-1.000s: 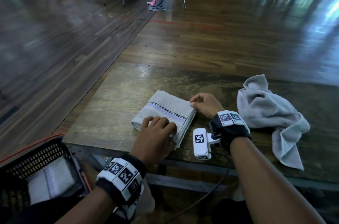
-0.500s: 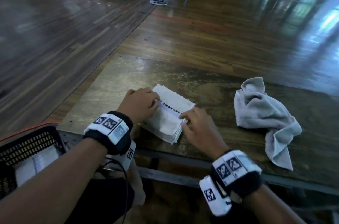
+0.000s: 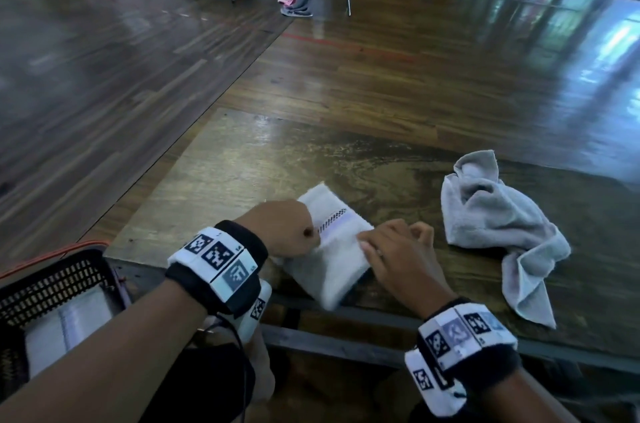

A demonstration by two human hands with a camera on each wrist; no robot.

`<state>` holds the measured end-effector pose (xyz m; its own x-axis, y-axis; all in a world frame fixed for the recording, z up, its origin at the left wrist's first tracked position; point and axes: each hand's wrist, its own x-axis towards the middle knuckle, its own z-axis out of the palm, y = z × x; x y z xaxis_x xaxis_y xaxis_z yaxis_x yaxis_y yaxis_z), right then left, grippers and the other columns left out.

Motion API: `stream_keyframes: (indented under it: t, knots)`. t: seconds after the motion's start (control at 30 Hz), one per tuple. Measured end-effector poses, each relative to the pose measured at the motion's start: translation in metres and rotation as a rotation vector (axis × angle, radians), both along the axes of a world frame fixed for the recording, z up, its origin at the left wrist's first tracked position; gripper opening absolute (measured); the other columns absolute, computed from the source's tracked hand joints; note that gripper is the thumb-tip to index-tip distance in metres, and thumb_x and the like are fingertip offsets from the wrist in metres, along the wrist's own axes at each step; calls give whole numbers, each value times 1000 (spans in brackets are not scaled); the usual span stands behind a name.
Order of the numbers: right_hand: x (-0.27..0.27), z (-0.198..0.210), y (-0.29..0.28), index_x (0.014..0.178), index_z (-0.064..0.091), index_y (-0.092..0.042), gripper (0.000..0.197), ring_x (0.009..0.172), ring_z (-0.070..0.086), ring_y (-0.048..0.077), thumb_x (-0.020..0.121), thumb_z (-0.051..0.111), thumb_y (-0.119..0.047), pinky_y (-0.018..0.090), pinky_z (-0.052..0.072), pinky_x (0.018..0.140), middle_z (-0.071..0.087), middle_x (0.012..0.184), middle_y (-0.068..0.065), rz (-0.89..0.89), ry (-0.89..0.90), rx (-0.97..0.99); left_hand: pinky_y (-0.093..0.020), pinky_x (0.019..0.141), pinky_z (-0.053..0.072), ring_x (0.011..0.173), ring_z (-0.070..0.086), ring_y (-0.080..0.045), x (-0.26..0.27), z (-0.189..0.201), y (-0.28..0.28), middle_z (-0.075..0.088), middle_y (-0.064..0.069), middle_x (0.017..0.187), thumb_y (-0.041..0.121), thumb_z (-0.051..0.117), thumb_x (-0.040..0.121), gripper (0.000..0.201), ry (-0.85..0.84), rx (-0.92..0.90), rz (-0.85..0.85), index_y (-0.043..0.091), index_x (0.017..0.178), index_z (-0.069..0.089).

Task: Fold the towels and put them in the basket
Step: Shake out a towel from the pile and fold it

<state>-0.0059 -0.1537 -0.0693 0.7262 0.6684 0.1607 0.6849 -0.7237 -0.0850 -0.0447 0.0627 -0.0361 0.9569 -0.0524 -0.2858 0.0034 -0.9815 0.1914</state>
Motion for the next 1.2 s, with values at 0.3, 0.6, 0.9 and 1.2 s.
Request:
stream_keyframes:
  t: [0.3, 0.6, 0.9, 1.2]
  knots:
    - [52, -4, -22, 128, 53, -23, 41, 104, 53, 12, 88, 59, -25, 32, 39, 93, 51, 116, -4, -46, 171, 145, -31, 79, 41, 95, 53, -20, 11, -19, -10, 54, -1, 104, 35, 50, 90, 22, -211, -44, -90, 17, 98, 60]
    - [71, 1, -12, 86, 64, -24, 2, 75, 60, 10, 85, 64, -24, 29, 50, 69, 62, 79, -9, -117, 392, 215, -26, 85, 42, 104, 55, -17, 21, -35, 8, 59, 1, 117, 16, 54, 91, 26, -285, -229, -13, 14, 115, 64]
    - [68, 7, -10, 82, 54, -25, 7, 74, 59, 16, 86, 59, -22, 33, 48, 64, 58, 78, -11, -56, 237, 147, -33, 84, 51, 90, 62, -19, 23, -35, 11, 70, -6, 95, 13, 61, 87, 11, -324, -336, 199, 11, 93, 70]
    - [69, 5, -6, 81, 51, -27, 11, 73, 58, 16, 87, 58, -20, 30, 44, 62, 63, 79, -6, -92, 240, 187, -36, 80, 51, 86, 57, -18, 25, -37, 8, 60, -1, 95, 16, 55, 90, 7, -301, -302, 207, 13, 93, 61]
